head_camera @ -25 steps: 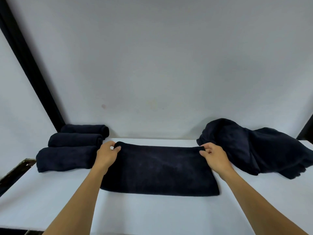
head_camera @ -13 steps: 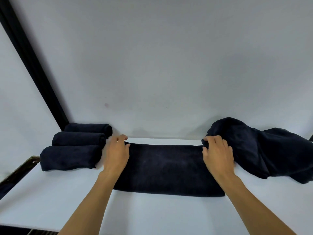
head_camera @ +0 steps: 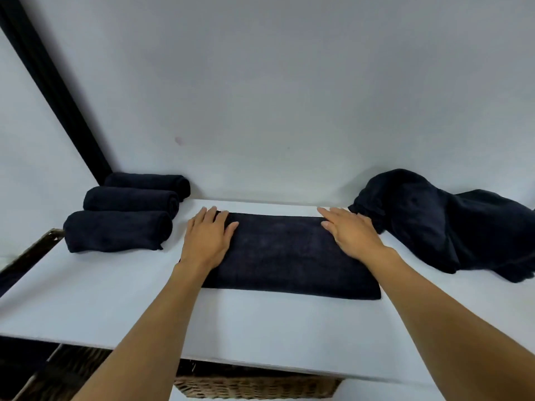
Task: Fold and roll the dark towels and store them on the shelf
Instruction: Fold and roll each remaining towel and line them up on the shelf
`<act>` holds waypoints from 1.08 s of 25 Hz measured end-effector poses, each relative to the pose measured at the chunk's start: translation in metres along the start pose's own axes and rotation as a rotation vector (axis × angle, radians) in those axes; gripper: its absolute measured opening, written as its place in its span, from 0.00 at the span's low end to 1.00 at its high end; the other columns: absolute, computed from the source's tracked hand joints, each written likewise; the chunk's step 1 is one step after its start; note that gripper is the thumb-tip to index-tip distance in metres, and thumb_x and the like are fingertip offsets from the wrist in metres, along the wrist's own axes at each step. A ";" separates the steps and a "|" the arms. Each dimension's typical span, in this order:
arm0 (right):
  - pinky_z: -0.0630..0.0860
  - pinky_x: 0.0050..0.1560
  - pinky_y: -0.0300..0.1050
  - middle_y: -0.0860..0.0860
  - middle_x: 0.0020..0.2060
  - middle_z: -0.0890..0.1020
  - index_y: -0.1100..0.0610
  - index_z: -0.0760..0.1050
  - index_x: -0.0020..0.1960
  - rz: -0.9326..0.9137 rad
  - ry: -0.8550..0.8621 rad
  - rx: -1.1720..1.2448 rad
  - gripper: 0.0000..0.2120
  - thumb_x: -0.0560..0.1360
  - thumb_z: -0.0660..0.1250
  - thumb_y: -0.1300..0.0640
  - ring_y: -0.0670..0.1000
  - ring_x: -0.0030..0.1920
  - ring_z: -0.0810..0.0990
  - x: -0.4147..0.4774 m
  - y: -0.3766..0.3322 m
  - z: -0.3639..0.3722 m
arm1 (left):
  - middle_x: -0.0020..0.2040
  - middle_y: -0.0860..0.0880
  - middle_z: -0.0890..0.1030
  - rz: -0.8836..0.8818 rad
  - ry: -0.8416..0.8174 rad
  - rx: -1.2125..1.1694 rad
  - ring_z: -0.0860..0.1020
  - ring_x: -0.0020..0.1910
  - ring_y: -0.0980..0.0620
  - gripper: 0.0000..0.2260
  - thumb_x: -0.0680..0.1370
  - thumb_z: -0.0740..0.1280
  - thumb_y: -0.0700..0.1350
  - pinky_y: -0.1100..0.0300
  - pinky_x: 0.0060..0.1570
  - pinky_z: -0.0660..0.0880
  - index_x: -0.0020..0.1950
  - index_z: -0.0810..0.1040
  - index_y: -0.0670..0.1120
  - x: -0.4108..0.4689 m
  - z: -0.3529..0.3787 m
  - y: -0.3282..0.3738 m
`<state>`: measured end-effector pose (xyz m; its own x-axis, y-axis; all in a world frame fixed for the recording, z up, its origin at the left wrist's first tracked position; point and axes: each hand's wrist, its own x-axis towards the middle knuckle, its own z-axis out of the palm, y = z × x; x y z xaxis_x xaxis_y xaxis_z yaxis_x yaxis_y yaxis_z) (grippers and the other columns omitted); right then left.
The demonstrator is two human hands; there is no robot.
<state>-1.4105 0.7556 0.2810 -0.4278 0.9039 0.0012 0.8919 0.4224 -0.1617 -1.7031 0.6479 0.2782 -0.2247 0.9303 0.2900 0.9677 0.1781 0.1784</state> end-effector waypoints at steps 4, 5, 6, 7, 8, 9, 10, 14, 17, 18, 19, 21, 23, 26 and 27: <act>0.63 0.61 0.49 0.47 0.61 0.76 0.42 0.70 0.67 -0.139 0.132 -0.068 0.17 0.83 0.52 0.55 0.51 0.60 0.73 -0.013 -0.002 -0.005 | 0.50 0.50 0.79 0.560 0.131 -0.113 0.76 0.47 0.50 0.21 0.77 0.60 0.63 0.56 0.50 0.70 0.53 0.81 0.47 -0.052 -0.011 0.042; 0.66 0.58 0.49 0.47 0.57 0.77 0.43 0.72 0.64 -0.128 0.130 -0.081 0.15 0.82 0.53 0.54 0.52 0.57 0.74 -0.021 0.000 -0.009 | 0.49 0.51 0.78 0.650 0.092 -0.096 0.75 0.45 0.51 0.19 0.77 0.62 0.62 0.58 0.48 0.70 0.52 0.82 0.49 -0.064 -0.013 0.046; 0.68 0.55 0.49 0.48 0.54 0.77 0.45 0.74 0.61 -0.103 0.120 -0.080 0.13 0.81 0.55 0.53 0.52 0.54 0.75 -0.032 0.002 -0.015 | 0.49 0.50 0.78 0.693 0.074 -0.048 0.75 0.45 0.50 0.15 0.77 0.65 0.59 0.57 0.47 0.70 0.50 0.83 0.50 -0.065 -0.014 0.045; 0.71 0.51 0.48 0.48 0.52 0.77 0.46 0.74 0.59 -0.069 0.096 -0.074 0.11 0.80 0.57 0.52 0.52 0.50 0.76 -0.043 0.004 -0.021 | 0.49 0.49 0.79 0.691 0.107 0.020 0.76 0.45 0.48 0.09 0.75 0.69 0.53 0.55 0.46 0.70 0.49 0.84 0.50 -0.059 -0.014 0.038; 0.72 0.46 0.46 0.48 0.49 0.78 0.46 0.74 0.55 -0.034 0.074 -0.061 0.08 0.79 0.59 0.51 0.52 0.47 0.77 -0.054 0.005 -0.026 | 0.50 0.47 0.79 0.629 0.165 0.087 0.76 0.45 0.45 0.05 0.72 0.73 0.46 0.53 0.44 0.72 0.48 0.84 0.50 -0.050 -0.016 0.031; 0.73 0.43 0.46 0.47 0.45 0.78 0.47 0.74 0.51 0.001 0.053 -0.025 0.05 0.78 0.61 0.50 0.52 0.45 0.77 -0.068 0.003 -0.030 | 0.50 0.45 0.78 0.502 0.169 0.134 0.76 0.45 0.44 0.10 0.70 0.75 0.40 0.52 0.43 0.73 0.49 0.84 0.49 -0.043 -0.019 0.026; 0.73 0.42 0.45 0.46 0.41 0.78 0.47 0.73 0.46 0.028 0.028 0.025 0.03 0.77 0.63 0.49 0.52 0.44 0.77 -0.082 -0.003 -0.033 | 0.51 0.45 0.78 0.334 0.126 0.101 0.76 0.47 0.43 0.14 0.70 0.74 0.37 0.52 0.44 0.74 0.53 0.83 0.49 -0.039 -0.021 0.022; 0.74 0.37 0.40 0.46 0.30 0.79 0.51 0.74 0.37 0.081 -0.126 0.351 0.11 0.73 0.71 0.48 0.45 0.31 0.77 -0.128 -0.033 -0.033 | 0.57 0.48 0.76 0.068 0.054 -0.329 0.74 0.56 0.49 0.14 0.79 0.66 0.47 0.57 0.56 0.72 0.65 0.77 0.51 -0.053 -0.021 0.038; 0.73 0.38 0.41 0.46 0.32 0.79 0.51 0.75 0.39 0.019 -0.024 0.308 0.09 0.74 0.71 0.48 0.44 0.32 0.77 -0.146 -0.043 -0.030 | 0.57 0.53 0.74 0.325 -0.028 -0.464 0.71 0.57 0.55 0.14 0.76 0.70 0.50 0.61 0.60 0.69 0.62 0.79 0.53 -0.097 -0.029 0.048; 0.73 0.42 0.41 0.44 0.37 0.78 0.49 0.76 0.42 -0.057 0.069 0.253 0.06 0.74 0.70 0.49 0.44 0.38 0.77 -0.152 -0.046 -0.030 | 0.56 0.54 0.75 0.391 -0.052 -0.425 0.72 0.55 0.55 0.12 0.76 0.70 0.50 0.59 0.59 0.71 0.60 0.80 0.53 -0.114 -0.030 0.049; 0.73 0.46 0.40 0.42 0.42 0.78 0.47 0.78 0.46 -0.165 0.134 0.274 0.04 0.75 0.70 0.48 0.44 0.43 0.77 -0.160 -0.050 -0.030 | 0.54 0.54 0.77 0.430 -0.025 -0.376 0.73 0.53 0.54 0.10 0.77 0.69 0.49 0.57 0.55 0.74 0.57 0.81 0.52 -0.130 -0.030 0.047; 0.69 0.58 0.37 0.39 0.56 0.76 0.43 0.76 0.58 -0.336 0.050 0.306 0.15 0.73 0.69 0.40 0.40 0.57 0.73 -0.178 -0.058 -0.027 | 0.49 0.53 0.78 0.501 0.074 -0.312 0.75 0.47 0.53 0.10 0.77 0.65 0.52 0.57 0.45 0.78 0.53 0.82 0.50 -0.158 -0.035 0.044; 0.57 0.67 0.38 0.37 0.68 0.66 0.41 0.68 0.68 -0.419 -0.072 0.099 0.29 0.70 0.66 0.33 0.40 0.68 0.63 -0.194 -0.063 -0.015 | 0.49 0.53 0.78 0.612 0.057 -0.238 0.74 0.47 0.54 0.16 0.74 0.67 0.59 0.62 0.44 0.76 0.54 0.80 0.49 -0.177 -0.039 0.040; 0.47 0.68 0.34 0.37 0.73 0.62 0.42 0.63 0.72 -0.425 -0.017 0.001 0.32 0.72 0.66 0.34 0.40 0.74 0.57 -0.201 -0.054 0.003 | 0.50 0.52 0.80 0.658 0.034 -0.087 0.78 0.46 0.53 0.20 0.67 0.78 0.52 0.62 0.40 0.76 0.56 0.79 0.48 -0.191 -0.043 0.037; 0.47 0.67 0.32 0.37 0.72 0.64 0.42 0.65 0.72 -0.437 0.012 0.037 0.30 0.72 0.66 0.35 0.40 0.73 0.58 -0.202 -0.053 0.004 | 0.48 0.52 0.81 0.620 0.051 -0.081 0.80 0.44 0.52 0.20 0.65 0.80 0.46 0.62 0.37 0.77 0.54 0.81 0.48 -0.192 -0.043 0.036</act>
<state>-1.3720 0.5505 0.2852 -0.7621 0.6413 0.0893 0.6212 0.7630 -0.1786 -1.6297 0.4623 0.2697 0.3686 0.8357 0.4070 0.9084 -0.4168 0.0330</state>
